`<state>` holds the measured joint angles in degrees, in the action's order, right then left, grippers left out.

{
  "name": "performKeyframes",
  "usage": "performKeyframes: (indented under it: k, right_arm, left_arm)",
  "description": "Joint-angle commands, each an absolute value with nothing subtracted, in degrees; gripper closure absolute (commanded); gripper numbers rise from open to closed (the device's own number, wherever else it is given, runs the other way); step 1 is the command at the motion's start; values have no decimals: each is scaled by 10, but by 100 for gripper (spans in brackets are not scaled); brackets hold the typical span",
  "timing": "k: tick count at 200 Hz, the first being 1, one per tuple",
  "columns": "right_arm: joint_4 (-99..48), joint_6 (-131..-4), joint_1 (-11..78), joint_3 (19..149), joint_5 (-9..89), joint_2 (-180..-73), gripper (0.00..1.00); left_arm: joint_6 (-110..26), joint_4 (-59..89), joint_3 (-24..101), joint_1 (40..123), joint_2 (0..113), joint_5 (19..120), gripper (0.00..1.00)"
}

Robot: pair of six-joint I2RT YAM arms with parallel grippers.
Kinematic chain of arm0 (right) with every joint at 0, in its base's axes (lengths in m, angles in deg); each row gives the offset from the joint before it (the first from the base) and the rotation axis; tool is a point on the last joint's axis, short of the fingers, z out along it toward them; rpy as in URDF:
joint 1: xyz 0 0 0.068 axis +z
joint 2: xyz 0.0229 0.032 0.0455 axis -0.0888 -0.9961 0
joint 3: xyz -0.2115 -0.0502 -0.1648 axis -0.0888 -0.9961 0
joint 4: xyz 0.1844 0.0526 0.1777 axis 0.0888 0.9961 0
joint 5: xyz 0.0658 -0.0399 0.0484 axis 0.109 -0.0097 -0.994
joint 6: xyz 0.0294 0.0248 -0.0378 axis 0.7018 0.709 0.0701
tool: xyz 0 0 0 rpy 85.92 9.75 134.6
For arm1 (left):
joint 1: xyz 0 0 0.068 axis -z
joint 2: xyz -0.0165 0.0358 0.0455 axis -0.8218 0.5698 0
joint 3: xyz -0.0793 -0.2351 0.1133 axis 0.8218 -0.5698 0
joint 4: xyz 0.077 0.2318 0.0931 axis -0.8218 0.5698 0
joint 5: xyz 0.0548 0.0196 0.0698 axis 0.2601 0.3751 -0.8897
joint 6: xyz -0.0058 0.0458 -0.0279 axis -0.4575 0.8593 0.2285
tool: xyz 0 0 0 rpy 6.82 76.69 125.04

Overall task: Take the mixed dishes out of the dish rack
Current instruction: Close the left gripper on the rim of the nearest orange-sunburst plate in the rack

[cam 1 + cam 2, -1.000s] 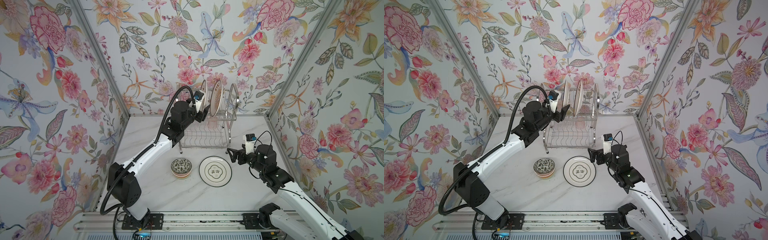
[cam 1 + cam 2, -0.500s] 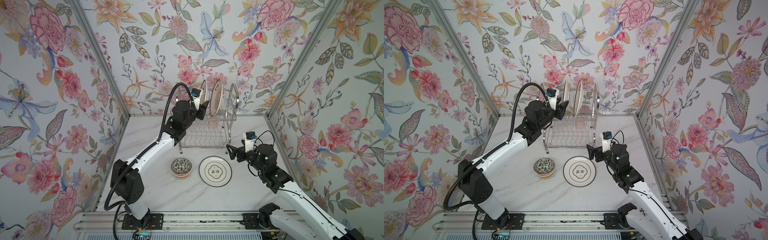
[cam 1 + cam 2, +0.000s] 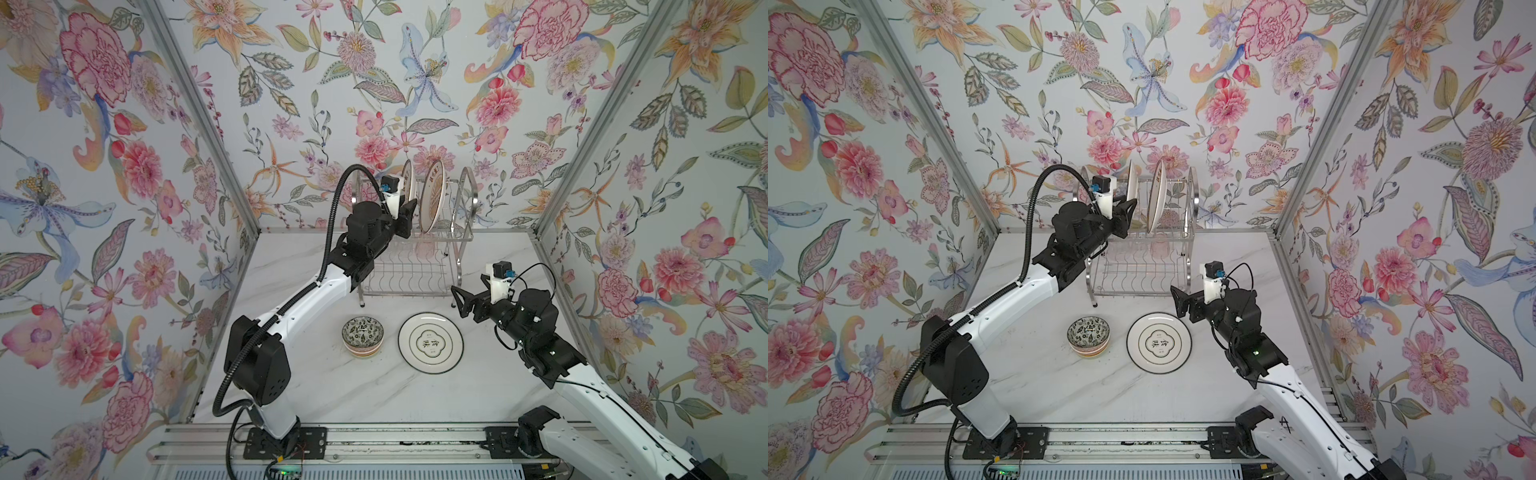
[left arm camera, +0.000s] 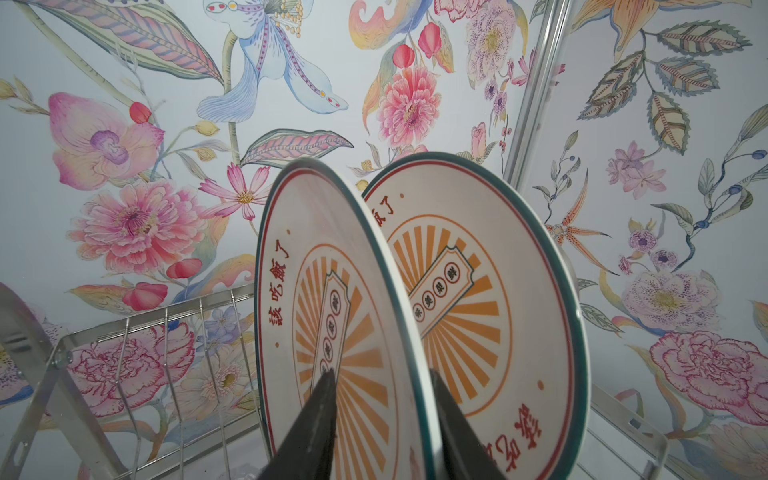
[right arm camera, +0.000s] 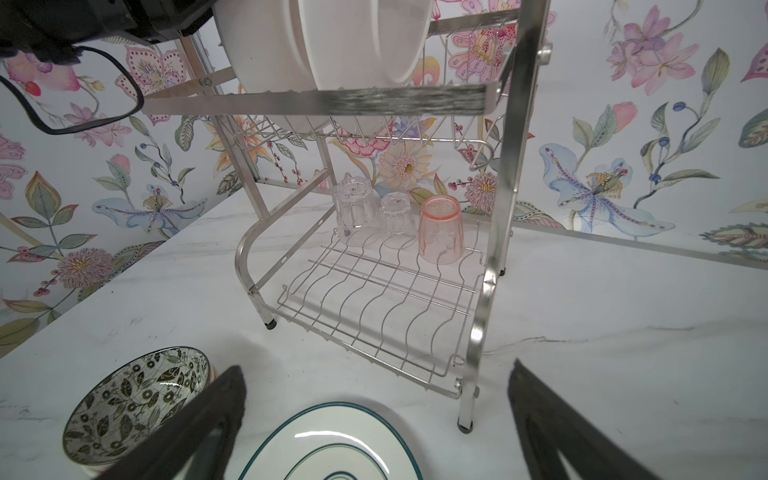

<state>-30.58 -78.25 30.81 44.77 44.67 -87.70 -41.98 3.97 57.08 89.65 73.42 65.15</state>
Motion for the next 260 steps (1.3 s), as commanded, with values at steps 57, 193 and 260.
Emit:
performKeyframes:
  k: [57,193,260]
  right_arm:
    - [-292,-775,309,453,427,-865,1]
    - [-287,-783,306,440,429,-855,1]
    - [-299,-777,304,432,425,-858,1]
  left_arm:
    - [-430,33,570,894,740,619,74]
    - [-437,-16,566,899,746,598,87]
    - [-438,-22,555,899,731,603,97]
